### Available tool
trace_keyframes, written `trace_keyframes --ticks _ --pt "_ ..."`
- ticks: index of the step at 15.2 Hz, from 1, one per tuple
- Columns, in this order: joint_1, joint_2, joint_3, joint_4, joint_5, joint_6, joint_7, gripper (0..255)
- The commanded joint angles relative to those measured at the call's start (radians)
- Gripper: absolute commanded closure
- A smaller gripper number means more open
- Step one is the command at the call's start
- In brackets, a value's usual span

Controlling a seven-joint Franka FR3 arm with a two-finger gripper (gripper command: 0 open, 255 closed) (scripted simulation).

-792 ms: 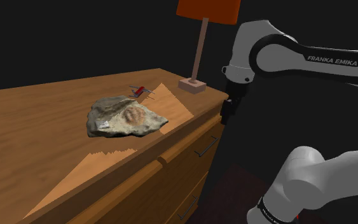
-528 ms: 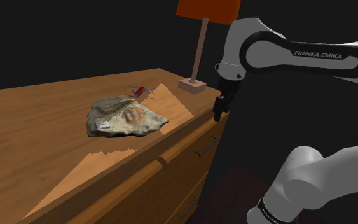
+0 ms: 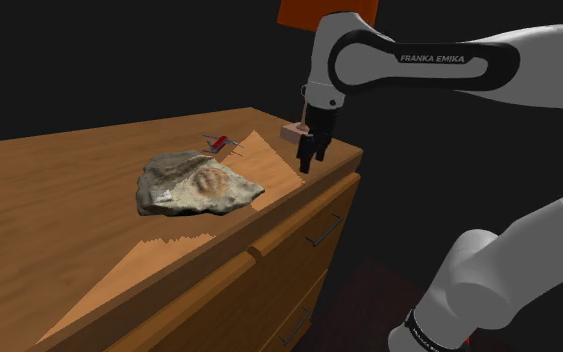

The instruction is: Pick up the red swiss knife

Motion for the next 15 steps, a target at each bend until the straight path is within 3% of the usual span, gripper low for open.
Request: trace_keyframes --ticks 1,9,15 --pt "0.002 0.078 0.005 0.077 -0.003 0.006 -0.005 0" --pt "0.020 0.388 0.037 0.441 -0.025 -0.033 -0.006 0" --pt "0.052 0.656 0.059 0.817 -0.060 -0.130 -0.004 0"
